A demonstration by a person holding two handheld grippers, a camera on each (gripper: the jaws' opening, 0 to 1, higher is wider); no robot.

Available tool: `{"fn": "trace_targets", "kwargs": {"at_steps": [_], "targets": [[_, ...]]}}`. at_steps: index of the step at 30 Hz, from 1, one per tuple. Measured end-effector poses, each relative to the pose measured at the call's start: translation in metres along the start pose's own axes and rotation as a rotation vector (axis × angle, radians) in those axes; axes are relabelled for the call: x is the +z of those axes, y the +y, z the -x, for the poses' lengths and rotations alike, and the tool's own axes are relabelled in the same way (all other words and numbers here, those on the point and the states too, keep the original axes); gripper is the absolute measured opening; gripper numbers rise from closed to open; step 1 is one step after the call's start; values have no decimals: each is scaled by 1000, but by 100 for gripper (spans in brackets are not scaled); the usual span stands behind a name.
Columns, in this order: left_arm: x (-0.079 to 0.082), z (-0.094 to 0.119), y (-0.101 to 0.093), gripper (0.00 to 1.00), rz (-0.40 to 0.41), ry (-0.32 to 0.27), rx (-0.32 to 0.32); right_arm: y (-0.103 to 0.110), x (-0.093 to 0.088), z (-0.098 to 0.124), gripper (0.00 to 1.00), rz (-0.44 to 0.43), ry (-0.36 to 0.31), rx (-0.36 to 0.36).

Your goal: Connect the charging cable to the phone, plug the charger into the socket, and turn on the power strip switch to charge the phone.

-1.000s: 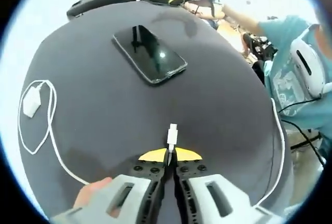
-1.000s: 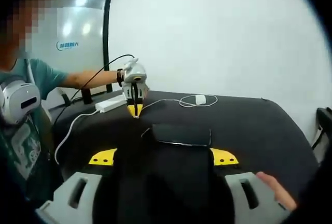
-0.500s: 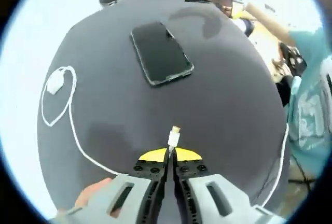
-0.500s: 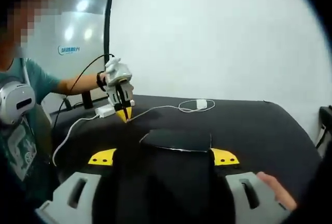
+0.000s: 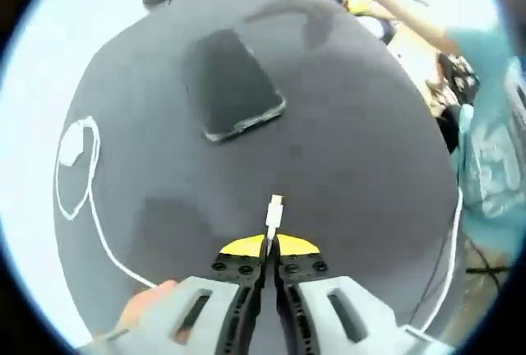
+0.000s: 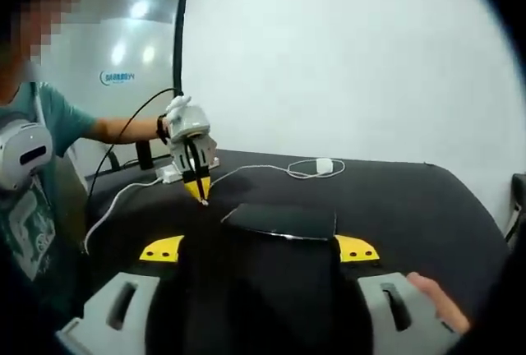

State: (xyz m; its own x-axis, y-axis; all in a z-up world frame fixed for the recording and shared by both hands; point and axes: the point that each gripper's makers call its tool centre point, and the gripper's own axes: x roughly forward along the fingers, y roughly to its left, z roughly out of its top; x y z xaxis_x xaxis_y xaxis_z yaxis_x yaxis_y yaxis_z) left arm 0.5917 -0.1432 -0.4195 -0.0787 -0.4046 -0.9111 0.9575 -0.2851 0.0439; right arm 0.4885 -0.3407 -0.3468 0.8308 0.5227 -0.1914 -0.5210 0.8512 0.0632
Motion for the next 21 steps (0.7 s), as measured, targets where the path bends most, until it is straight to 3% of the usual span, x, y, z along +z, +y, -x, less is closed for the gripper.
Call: {"fn": "trace_targets", "kwargs": {"at_steps": [2,9,16,18,21], "targets": [[-1,0,-1,3,-35,-44,-20,1,2,4,67,1,-6,-5],[3,2,-6,9,-27,-132,-103,5,10,5,66,3,-24,-13],[4,-1,2,2,-47,-119,-128,10,8,2,66,9,-13,-12],[4,-1,0,2,-14,-96,-160,11,7,2,66,12,-11,-13],[5,-3,2,1,17,-55,-148,11,7,3,66,11,-10,-17]]}}
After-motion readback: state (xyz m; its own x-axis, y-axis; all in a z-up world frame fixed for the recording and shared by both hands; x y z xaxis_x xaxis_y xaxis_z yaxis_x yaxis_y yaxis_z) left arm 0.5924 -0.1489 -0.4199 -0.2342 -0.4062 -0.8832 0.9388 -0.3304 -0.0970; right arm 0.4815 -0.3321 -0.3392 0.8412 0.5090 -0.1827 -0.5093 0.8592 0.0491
